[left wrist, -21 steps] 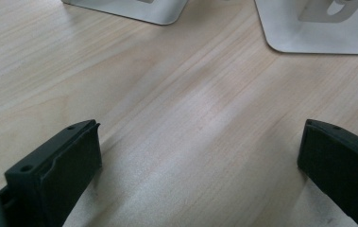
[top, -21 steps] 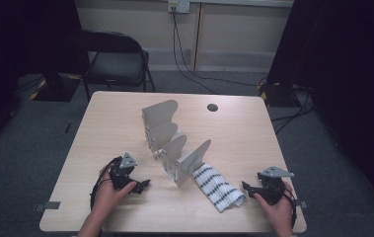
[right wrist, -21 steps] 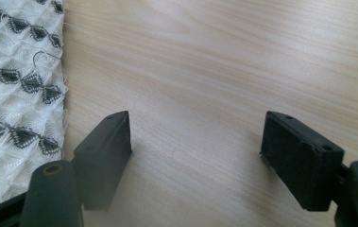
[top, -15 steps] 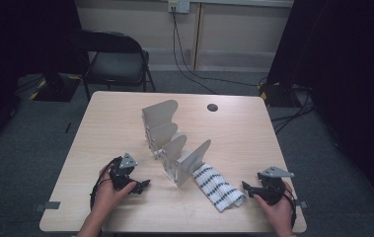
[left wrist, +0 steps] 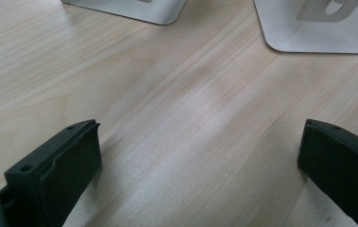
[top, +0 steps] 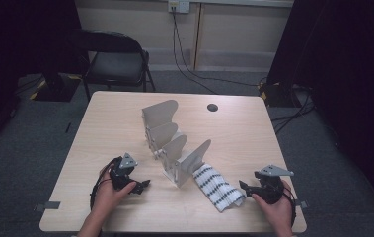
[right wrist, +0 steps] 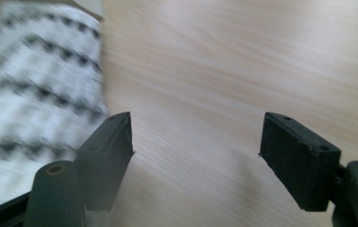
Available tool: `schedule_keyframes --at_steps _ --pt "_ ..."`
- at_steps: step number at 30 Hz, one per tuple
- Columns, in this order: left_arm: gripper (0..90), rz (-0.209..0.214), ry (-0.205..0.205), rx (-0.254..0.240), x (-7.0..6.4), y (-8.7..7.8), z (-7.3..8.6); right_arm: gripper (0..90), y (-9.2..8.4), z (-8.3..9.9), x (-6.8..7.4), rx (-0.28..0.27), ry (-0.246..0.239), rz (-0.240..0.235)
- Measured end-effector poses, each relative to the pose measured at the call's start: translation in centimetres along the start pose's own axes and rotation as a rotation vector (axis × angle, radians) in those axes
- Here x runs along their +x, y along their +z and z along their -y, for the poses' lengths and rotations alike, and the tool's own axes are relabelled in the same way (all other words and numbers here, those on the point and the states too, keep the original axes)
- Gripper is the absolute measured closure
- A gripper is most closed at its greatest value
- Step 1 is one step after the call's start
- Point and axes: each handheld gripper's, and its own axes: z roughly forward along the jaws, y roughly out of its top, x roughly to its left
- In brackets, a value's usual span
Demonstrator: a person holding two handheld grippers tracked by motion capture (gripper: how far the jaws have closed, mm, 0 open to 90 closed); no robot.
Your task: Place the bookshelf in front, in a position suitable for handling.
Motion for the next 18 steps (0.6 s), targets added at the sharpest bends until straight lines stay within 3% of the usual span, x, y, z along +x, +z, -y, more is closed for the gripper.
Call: schedule_keyframes --at_steps 2,6,9,14,18 --pt "0.0 0.000 0.001 0.000 0.0 0.0 0.0 25.7 -0.4 -0.9 0.7 -0.026 0.002 -0.042" --pt "0.0 0.000 0.003 0.001 0.0 0.0 0.0 28.4 -0.2 -2.1 2.8 -0.044 -0.050 -0.113" --pt "0.0 -0.001 0.006 0.002 0.0 0.0 0.0 29.1 0.6 -2.6 4.4 -0.025 -0.085 -0.160" --pt "0.0 0.000 0.003 0.001 0.0 0.0 0.0 30.8 1.7 -2.7 6.3 0.002 -0.142 -0.203" --pt "0.0 -0.001 0.006 0.001 0.0 0.0 0.0 32.2 2.7 -2.2 6.8 0.037 -0.168 -0.202"
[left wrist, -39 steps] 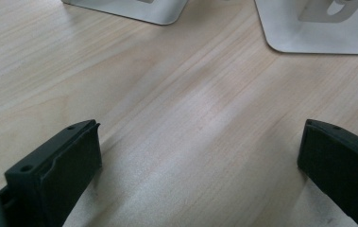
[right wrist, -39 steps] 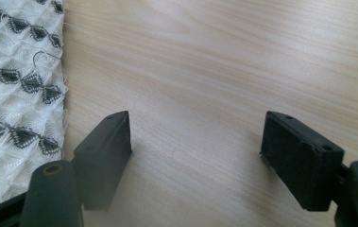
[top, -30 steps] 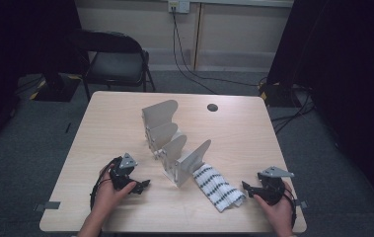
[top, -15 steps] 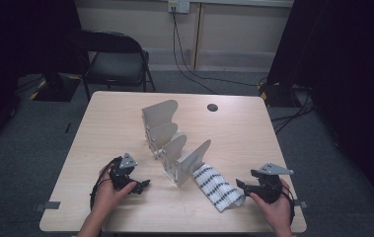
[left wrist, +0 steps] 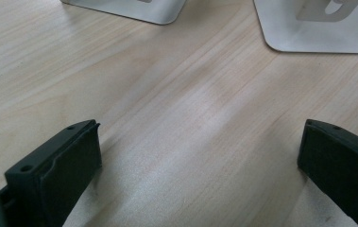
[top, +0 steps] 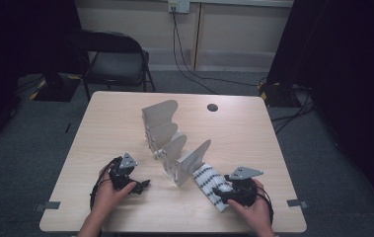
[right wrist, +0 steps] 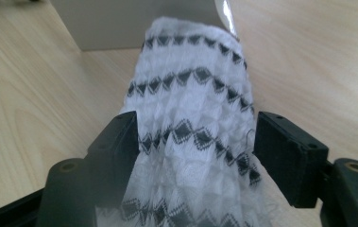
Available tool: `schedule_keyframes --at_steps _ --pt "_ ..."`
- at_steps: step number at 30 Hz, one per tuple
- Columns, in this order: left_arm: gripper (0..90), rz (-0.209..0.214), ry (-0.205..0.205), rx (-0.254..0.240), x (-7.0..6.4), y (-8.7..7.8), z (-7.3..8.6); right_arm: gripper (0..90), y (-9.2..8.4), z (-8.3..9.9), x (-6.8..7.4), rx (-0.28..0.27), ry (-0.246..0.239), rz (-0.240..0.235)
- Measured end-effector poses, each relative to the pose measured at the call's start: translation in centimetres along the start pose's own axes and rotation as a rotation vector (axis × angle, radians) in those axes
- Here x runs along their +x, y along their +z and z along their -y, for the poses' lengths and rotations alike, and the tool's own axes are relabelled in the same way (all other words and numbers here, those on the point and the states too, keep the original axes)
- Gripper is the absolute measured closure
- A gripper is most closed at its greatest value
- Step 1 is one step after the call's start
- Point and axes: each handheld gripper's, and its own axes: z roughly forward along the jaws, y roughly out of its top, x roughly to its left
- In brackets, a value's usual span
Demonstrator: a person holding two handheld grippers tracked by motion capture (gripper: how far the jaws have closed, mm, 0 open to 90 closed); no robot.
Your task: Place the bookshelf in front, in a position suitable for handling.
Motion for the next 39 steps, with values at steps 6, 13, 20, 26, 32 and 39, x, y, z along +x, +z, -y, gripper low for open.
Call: schedule_keyframes --at_steps 6,13,20,26,32,39 --pt "0.0 0.000 0.000 0.001 0.0 0.0 0.0 42.3 0.8 0.8 0.1 0.030 -0.030 0.020" --pt "0.0 0.001 -0.003 -0.001 0.0 0.0 0.0 53.8 0.7 0.9 0.0 0.026 -0.023 0.045" --pt "0.0 0.001 -0.002 0.001 0.0 0.0 0.0 67.5 0.5 0.9 -0.2 0.030 -0.007 0.055" --pt "0.0 0.001 -0.002 0.001 0.0 0.0 0.0 73.3 0.2 1.0 -0.5 0.023 0.011 0.033" --pt "0.0 0.000 0.000 0.001 0.0 0.0 0.0 75.1 -0.1 0.9 -0.7 0.016 0.025 0.008" --pt "0.0 0.004 -0.006 -0.004 0.0 0.0 0.0 75.2 -1.3 0.4 -1.0 -0.009 0.014 0.018"
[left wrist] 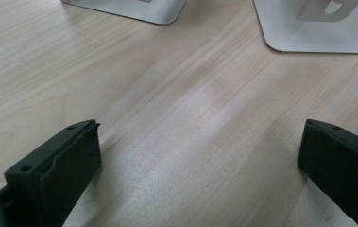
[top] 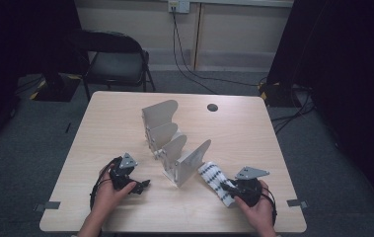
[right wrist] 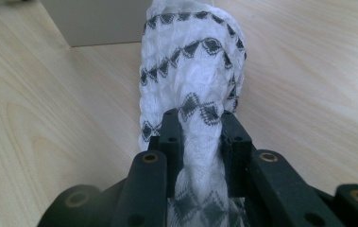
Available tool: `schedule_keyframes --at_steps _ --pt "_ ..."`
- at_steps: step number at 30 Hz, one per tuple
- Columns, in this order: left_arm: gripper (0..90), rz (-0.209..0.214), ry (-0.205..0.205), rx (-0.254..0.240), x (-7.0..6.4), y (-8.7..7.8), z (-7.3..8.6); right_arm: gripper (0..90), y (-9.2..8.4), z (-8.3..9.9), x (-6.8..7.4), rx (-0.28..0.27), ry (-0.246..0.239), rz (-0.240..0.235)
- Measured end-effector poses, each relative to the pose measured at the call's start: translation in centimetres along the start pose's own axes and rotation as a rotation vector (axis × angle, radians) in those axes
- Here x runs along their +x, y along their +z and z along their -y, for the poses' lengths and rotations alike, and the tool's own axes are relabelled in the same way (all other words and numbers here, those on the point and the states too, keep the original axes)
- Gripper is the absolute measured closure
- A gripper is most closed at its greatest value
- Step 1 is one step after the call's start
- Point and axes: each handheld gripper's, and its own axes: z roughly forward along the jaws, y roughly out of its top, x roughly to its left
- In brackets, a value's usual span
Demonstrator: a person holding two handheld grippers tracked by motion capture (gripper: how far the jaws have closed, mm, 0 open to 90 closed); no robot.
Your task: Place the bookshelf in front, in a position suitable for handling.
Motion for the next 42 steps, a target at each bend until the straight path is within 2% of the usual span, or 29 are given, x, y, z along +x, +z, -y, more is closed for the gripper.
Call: schedule_keyframes --at_steps 12,23,30,37,42 --pt "0.0 0.001 -0.002 -0.002 0.0 0.0 0.0 75.5 -3.2 -1.3 -0.9 -0.082 0.004 0.028" --pt "0.0 -0.002 -0.005 0.001 0.0 0.1 -0.1 75.6 -5.7 -3.8 -1.3 -0.174 -0.016 0.061" --pt "0.0 -0.003 -0.004 0.004 0.0 0.1 -0.1 75.6 -6.1 -5.3 -0.8 -0.210 -0.051 0.042" --pt "0.0 -0.003 -0.004 0.004 0.0 0.1 -0.1 75.5 -6.4 -6.2 -0.6 -0.256 -0.047 0.035" --pt "0.0 -0.003 -0.004 0.003 0.0 0.1 -0.1 75.5 -6.2 -6.7 -0.4 -0.254 -0.064 0.033"
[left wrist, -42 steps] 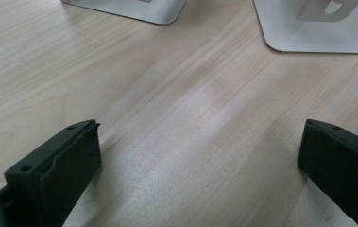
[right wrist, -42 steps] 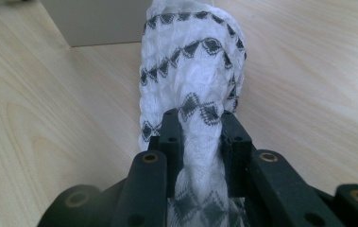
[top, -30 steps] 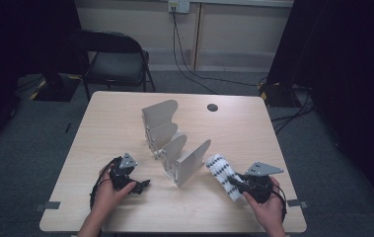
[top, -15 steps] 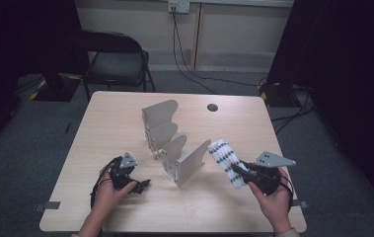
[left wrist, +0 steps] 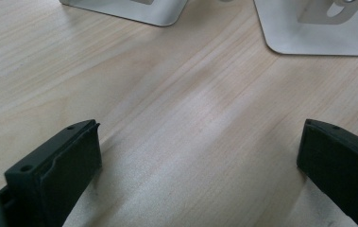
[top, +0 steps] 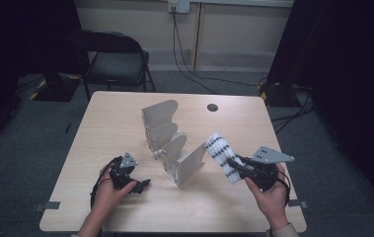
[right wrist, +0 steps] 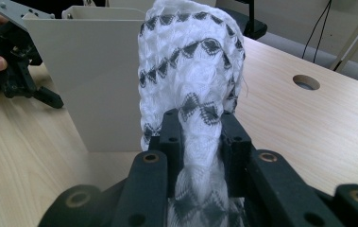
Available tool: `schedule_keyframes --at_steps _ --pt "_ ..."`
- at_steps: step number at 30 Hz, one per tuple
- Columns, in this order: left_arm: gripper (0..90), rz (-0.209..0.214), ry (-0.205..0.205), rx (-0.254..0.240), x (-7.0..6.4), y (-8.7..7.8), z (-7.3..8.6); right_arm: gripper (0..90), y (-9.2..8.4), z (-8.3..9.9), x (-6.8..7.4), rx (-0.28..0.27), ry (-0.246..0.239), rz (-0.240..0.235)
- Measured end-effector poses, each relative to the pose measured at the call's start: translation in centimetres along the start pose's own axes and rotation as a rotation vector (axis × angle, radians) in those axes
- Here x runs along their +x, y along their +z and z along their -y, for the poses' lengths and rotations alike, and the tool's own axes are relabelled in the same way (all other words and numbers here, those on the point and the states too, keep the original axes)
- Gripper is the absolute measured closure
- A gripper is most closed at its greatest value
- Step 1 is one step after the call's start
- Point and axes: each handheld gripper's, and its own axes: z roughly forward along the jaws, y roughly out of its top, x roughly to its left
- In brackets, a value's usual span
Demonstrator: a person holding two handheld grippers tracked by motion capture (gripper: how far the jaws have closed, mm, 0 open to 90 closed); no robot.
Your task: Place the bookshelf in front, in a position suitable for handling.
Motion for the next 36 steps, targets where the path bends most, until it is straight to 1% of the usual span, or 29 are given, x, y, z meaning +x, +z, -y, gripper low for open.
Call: schedule_keyframes --at_steps 5,11,21,27,28,29,36 --pt "0.0 0.001 0.001 -0.001 0.0 0.0 0.0 75.6 0.6 -0.4 0.1 0.003 -0.008 -0.015" --pt "0.0 0.001 0.001 0.000 0.0 0.0 0.0 75.6 2.1 0.1 0.4 0.043 -0.018 -0.041" --pt "0.0 0.001 0.004 -0.001 0.0 0.0 0.0 75.6 3.6 2.1 0.9 0.094 -0.013 -0.070" --pt "0.0 0.002 0.001 -0.001 0.0 0.0 0.0 75.7 4.5 3.5 1.3 0.137 -0.012 -0.088" --pt "0.0 0.002 0.001 -0.001 0.0 0.0 0.0 75.7 4.5 3.5 1.3 0.137 -0.012 -0.088" --pt "0.0 0.002 0.001 -0.001 0.0 0.0 0.0 75.7 4.9 4.0 1.4 0.149 -0.012 -0.092" --pt "0.0 0.001 0.005 0.000 0.0 0.0 0.0 75.6 6.5 5.4 2.0 0.204 -0.019 -0.110"
